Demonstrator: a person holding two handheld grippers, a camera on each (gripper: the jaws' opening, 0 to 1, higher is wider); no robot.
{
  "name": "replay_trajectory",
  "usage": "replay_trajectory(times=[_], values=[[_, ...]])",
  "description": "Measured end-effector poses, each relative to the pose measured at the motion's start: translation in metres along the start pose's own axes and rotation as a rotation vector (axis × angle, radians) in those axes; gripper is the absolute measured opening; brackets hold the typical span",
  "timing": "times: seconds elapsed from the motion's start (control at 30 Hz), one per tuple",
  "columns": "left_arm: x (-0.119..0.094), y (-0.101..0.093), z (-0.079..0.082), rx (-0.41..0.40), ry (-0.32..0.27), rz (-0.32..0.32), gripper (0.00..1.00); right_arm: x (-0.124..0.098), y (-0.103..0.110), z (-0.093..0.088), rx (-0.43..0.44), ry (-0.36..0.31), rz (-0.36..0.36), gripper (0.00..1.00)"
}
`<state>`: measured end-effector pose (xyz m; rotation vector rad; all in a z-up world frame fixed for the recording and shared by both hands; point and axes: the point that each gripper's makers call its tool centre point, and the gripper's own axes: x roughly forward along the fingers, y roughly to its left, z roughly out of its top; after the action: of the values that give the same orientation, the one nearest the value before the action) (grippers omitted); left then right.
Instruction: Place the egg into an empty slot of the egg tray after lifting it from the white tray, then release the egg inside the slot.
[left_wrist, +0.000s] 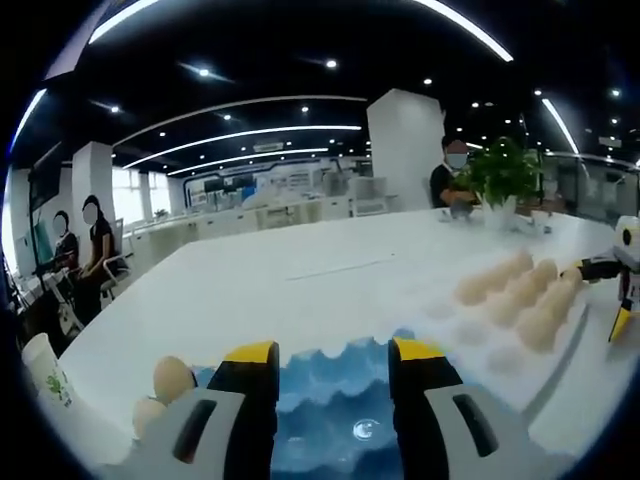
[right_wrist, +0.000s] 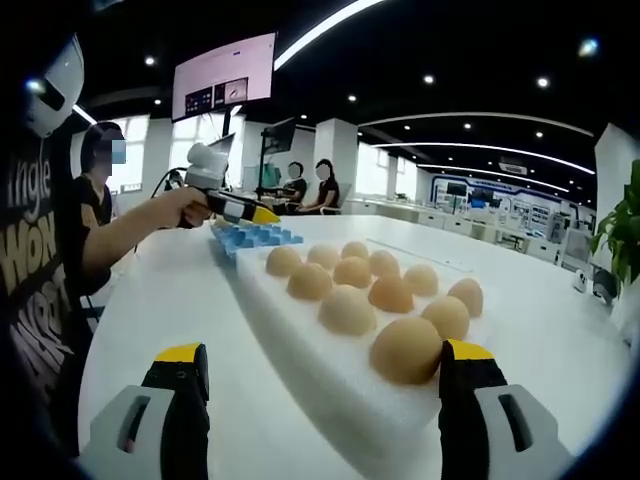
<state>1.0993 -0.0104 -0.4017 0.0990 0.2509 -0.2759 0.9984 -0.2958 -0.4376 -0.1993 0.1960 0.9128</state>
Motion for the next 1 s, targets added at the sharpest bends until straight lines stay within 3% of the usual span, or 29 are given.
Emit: replay_trajectory(times=[0.2,1.0], values=[[0.001,-0.025,-0.004,-0.001,0.012,-0.047,0.45,-0.001,0.000,0.001,0.010,-0.012,-0.002,1.00],[-0.006,-0.080,-0.003,-0.037,-0.002,-0.142,0.45,-0.001,0.000,0.003,0.016,-0.019,-0.004,0.99]])
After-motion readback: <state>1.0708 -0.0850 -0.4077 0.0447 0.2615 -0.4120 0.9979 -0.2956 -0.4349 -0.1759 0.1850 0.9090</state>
